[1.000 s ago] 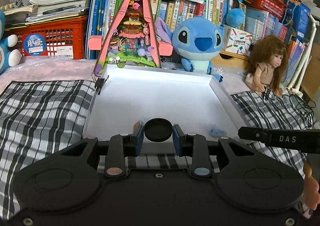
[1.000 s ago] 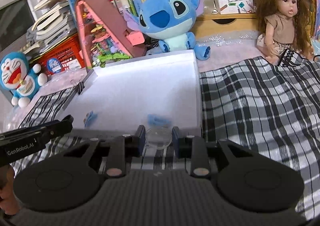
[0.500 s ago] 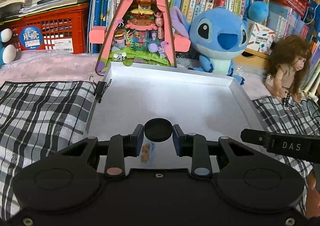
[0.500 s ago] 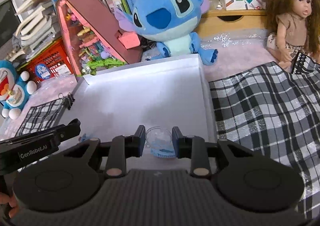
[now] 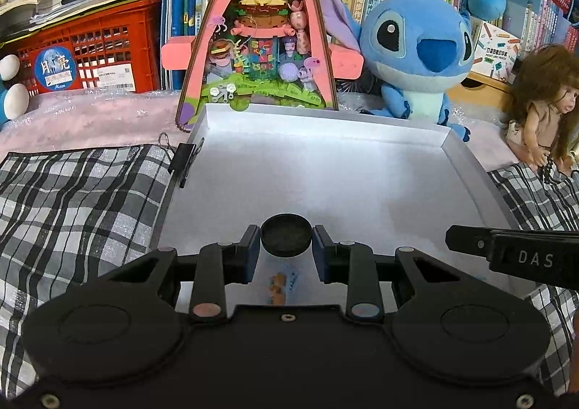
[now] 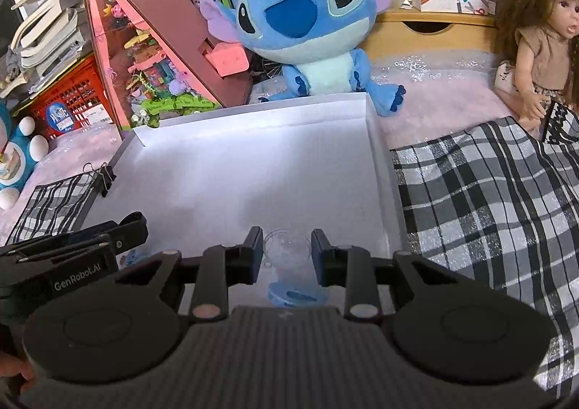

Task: Organize rigid objects
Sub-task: 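Carry the black lid and clear lid over the white tray with both tools, then open both tools to release the two lids into the tray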

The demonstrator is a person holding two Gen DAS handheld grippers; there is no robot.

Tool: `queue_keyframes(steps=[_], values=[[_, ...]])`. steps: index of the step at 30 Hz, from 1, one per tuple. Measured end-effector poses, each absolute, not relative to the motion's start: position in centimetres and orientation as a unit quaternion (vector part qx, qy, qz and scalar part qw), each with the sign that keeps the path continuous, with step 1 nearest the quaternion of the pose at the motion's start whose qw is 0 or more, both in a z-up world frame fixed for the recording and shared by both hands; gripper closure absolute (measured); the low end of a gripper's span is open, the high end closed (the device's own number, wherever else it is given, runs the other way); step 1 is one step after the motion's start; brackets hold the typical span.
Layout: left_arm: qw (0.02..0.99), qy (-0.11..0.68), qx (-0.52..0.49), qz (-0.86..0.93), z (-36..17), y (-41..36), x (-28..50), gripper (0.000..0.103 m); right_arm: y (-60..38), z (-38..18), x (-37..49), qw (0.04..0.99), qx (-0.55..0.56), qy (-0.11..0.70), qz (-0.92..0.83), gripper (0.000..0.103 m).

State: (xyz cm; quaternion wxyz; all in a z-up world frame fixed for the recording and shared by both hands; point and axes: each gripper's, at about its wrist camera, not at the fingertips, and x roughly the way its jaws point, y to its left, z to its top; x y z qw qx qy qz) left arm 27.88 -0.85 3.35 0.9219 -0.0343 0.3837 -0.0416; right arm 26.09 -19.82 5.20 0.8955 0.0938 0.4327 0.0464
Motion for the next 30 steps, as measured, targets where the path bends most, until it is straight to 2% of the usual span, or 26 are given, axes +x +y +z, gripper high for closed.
queue_keyframes(steps=[17,27,30], values=[[0.922,0.383,-0.034,-0.040,2.8,-0.7,28.4,0.074,-19.9,4.3,26.6,0.893,0.088,0.440,0.034,0.069],[0.920,0.390,-0.025,-0.035,2.1,-0.8,28.7,0.074,-19.7,4.1,26.5,0.894,0.083,0.439,0.035,0.065],[0.919,0.391,-0.026,-0.034,2.2,-0.8,28.6,0.069,-19.8,4.1,26.4,0.894,0.088,0.438,0.036,0.056]])
